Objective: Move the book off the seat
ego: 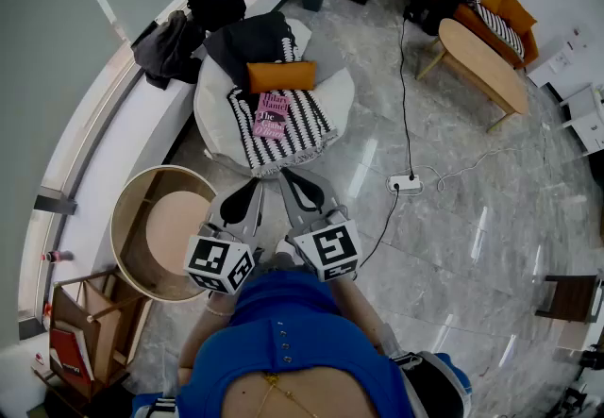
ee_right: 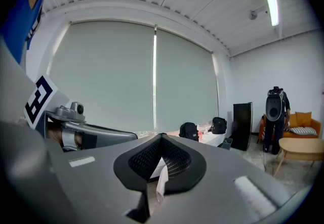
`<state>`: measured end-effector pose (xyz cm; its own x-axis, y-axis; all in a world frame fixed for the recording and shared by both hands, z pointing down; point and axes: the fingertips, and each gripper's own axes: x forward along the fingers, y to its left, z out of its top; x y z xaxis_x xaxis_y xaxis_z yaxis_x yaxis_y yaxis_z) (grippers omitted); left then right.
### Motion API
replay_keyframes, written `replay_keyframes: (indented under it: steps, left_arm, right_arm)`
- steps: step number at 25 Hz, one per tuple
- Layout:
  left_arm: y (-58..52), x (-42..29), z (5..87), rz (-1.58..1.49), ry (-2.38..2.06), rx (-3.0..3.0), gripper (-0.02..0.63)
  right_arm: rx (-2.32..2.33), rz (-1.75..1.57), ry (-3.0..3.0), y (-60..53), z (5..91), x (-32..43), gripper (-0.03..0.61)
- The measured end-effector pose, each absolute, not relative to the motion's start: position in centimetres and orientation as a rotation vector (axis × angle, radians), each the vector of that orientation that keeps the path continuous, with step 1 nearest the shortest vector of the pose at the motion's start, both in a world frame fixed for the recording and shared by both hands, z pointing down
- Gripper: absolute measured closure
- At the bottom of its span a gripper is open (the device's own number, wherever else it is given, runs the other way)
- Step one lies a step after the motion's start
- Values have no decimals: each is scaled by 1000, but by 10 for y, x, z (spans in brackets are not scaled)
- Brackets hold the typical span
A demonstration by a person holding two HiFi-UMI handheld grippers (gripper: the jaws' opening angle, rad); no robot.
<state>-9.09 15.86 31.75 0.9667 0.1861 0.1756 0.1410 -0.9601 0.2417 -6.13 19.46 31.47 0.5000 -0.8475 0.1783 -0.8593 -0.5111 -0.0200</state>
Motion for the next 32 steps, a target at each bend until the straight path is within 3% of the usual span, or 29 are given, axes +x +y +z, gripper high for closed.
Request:
replay_keyframes:
  steps: [17,32]
  left_arm:
    - [132,-49,334,255,129,2849,612]
    - [55,131,347,297,303,2824,611]
  right_arm:
    - [2718,297,-1514,214,326,-5,580]
    - [2778,305,-1358,146,329,155,580]
